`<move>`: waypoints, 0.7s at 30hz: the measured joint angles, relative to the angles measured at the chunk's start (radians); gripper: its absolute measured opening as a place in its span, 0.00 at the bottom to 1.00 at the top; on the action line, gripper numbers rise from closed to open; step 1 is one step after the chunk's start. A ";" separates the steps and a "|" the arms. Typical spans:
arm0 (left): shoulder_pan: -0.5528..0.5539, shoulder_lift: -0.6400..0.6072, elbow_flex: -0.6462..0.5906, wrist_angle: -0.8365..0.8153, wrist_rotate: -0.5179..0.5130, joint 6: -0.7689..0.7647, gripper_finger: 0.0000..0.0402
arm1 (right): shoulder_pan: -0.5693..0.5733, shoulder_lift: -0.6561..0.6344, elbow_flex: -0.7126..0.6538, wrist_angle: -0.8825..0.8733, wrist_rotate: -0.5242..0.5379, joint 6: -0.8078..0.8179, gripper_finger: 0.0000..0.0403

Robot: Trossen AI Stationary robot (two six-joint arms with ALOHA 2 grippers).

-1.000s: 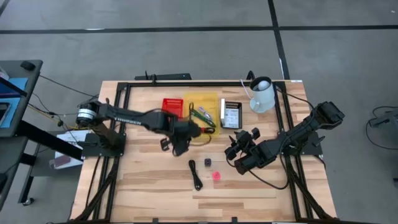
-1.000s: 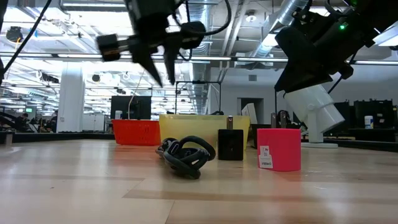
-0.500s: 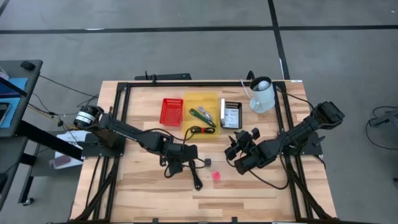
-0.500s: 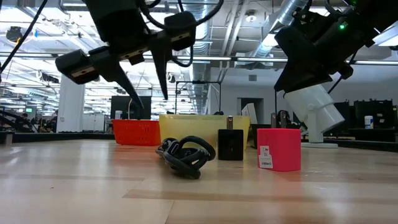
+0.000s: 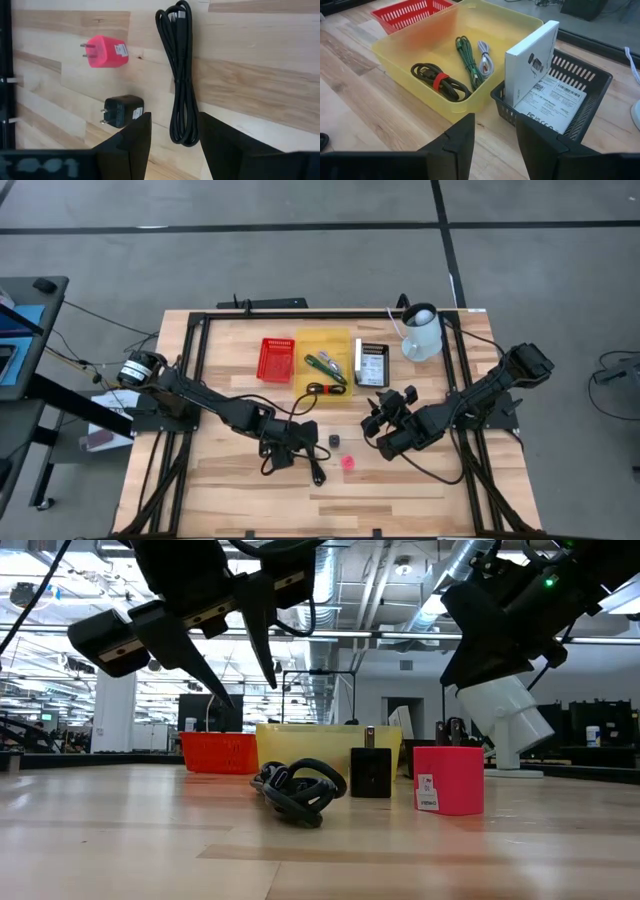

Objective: Pick and place items into bin
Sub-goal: Put the black charger cable into the yellow bin

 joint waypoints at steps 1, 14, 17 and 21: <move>0.000 0.000 0.000 0.000 0.000 -0.001 0.38 | 0.000 0.000 0.000 0.000 0.001 0.000 0.34; -0.024 0.145 0.094 -0.034 -0.001 -0.022 0.38 | -0.013 0.000 -0.001 0.012 0.001 0.000 0.34; -0.025 0.176 0.138 -0.082 0.008 -0.023 0.38 | -0.013 0.000 -0.001 0.010 0.000 0.000 0.35; -0.015 0.225 0.186 -0.133 0.042 -0.023 0.38 | -0.013 0.000 -0.003 0.008 0.000 -0.001 0.34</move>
